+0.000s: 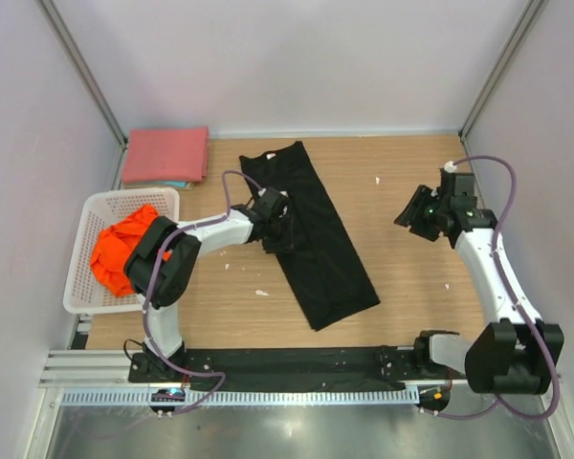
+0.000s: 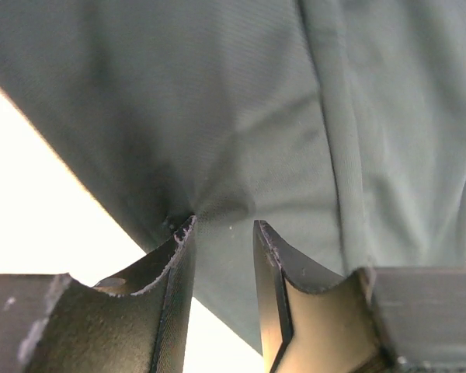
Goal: Fold and stack the t-shirts
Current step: Fold the tshirt
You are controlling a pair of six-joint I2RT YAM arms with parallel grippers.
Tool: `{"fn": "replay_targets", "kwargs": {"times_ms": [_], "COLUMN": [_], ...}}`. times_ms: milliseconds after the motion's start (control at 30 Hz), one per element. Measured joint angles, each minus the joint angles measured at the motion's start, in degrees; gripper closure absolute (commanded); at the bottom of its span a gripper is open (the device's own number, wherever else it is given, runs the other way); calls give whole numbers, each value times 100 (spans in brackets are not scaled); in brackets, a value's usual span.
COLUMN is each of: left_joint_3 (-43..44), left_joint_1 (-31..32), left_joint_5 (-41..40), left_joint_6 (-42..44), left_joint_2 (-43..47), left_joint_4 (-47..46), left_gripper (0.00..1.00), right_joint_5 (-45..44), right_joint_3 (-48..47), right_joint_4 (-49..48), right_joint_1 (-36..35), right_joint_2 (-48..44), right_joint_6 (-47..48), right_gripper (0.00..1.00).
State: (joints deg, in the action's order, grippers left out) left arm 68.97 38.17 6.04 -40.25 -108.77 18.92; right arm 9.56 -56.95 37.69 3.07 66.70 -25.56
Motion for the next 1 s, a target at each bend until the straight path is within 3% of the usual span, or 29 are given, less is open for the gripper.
{"fn": "replay_targets", "kwargs": {"times_ms": [333, 667, 833, 1000], "left_joint_3": [-223, -765, -1480, -2310], "left_joint_1": [-647, -588, -258, 476], "left_joint_5": [-199, -37, 17, -15], "left_joint_6": [385, 520, 284, -299], "left_joint_2": [431, 1779, 2800, 3392], "left_joint_4": [868, 1287, 1314, 1204], "left_gripper": [59, 53, 51, 50], "right_joint_5": [94, 280, 258, 160], "right_joint_3": [798, 1797, 2194, 2205], "right_joint_4": [-254, -796, -796, -866], "right_joint_1": [-1453, -2605, -2957, -3421], "right_joint_2": [1202, 800, 243, 83], "right_joint_6": [33, -411, -734, -1025], "right_gripper": [50, 50, 50, 51]}}
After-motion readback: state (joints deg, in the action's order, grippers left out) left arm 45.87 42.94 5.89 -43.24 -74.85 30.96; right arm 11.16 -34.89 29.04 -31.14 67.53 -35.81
